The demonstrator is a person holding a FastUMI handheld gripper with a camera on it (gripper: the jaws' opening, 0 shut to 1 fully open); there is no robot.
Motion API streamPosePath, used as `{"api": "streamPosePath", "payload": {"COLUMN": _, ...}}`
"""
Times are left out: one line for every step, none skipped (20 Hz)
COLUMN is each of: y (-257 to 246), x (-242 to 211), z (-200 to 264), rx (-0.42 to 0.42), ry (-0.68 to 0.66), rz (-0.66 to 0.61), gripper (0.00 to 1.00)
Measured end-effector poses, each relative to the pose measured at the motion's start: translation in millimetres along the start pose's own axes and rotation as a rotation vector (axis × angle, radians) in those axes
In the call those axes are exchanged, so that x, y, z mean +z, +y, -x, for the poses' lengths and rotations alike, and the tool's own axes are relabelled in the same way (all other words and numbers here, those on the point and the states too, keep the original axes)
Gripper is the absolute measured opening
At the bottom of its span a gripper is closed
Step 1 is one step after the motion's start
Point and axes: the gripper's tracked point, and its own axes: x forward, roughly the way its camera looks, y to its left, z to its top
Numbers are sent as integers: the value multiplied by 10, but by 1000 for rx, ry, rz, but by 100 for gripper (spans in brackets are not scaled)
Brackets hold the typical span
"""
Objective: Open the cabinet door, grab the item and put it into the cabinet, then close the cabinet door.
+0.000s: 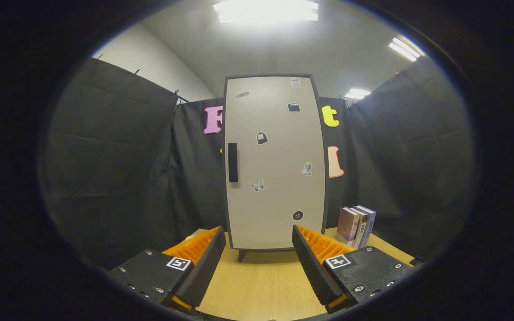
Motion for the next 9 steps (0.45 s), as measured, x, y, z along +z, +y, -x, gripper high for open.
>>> {"api": "streamPosePath", "payload": {"y": -54, "x": 6, "z": 6, "rx": -8, "ry": -5, "rz": -1, "gripper": 93}}
{"api": "streamPosePath", "payload": {"y": -121, "x": 14, "z": 19, "rx": -18, "ry": -10, "rz": -1, "gripper": 93}}
{"api": "streamPosePath", "payload": {"y": -204, "x": 30, "z": 21, "rx": -30, "ry": -16, "rz": -2, "gripper": 93}}
{"api": "streamPosePath", "payload": {"y": -297, "x": 42, "z": 21, "rx": -44, "ry": -21, "rz": -4, "gripper": 93}}
{"api": "streamPosePath", "payload": {"y": -397, "x": 43, "z": 17, "rx": -57, "ry": -22, "rz": -6, "gripper": 93}}
{"api": "streamPosePath", "payload": {"y": -505, "x": 46, "z": 2, "rx": -67, "ry": -26, "rz": -9, "gripper": 93}}
{"api": "streamPosePath", "payload": {"y": -641, "x": 36, "z": -23, "rx": -79, "ry": -29, "rz": -12, "gripper": 93}}
{"api": "streamPosePath", "payload": {"y": -804, "x": 33, "z": -57, "rx": -91, "ry": -35, "rz": -17, "gripper": 93}}
{"api": "streamPosePath", "payload": {"y": -999, "x": 22, "z": -111, "rx": -106, "ry": -40, "rz": -24, "gripper": 93}}
